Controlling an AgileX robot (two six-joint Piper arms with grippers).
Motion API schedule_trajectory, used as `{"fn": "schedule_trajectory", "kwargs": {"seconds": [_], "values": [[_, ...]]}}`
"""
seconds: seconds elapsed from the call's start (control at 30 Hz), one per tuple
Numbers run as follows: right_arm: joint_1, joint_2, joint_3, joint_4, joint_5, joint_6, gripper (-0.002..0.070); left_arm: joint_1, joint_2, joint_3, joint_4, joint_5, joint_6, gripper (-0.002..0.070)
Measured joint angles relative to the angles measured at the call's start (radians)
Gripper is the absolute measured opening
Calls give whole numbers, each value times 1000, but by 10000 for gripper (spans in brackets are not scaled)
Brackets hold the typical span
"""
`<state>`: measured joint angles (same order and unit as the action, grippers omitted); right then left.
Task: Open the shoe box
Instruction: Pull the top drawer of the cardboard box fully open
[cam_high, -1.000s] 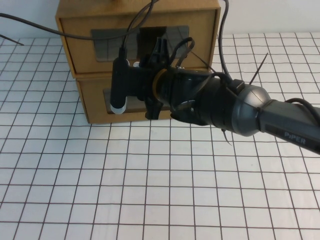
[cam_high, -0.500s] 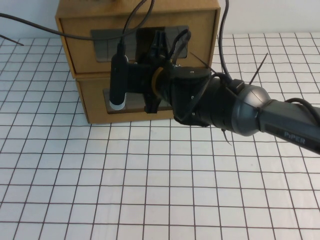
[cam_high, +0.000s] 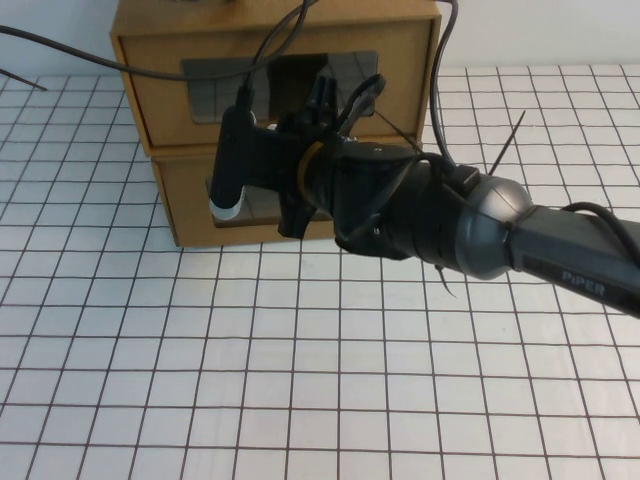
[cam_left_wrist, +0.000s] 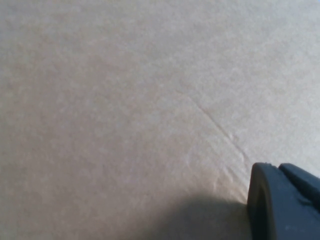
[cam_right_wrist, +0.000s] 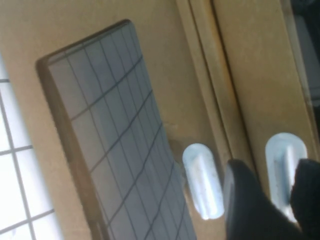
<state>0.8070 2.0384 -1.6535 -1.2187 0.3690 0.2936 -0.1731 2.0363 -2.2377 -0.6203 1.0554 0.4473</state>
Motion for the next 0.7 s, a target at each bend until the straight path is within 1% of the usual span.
{"fn": "schedule_trajectory", "kwargs": {"seconds": [0.17,0.47,0.57,0.7], "values": [[0,0,0,-18,2,0,202,0,0,0,0,0,0,-2],[0,29,-1,-132,2,6,202,0,0,0,0,3,0,-2],[0,31,-2,-165,4,49,199,0,0,0,0,3,0,-2],[1,37,-2,-258,11,162,168,0,0,0,0,3,0,-2]]}}
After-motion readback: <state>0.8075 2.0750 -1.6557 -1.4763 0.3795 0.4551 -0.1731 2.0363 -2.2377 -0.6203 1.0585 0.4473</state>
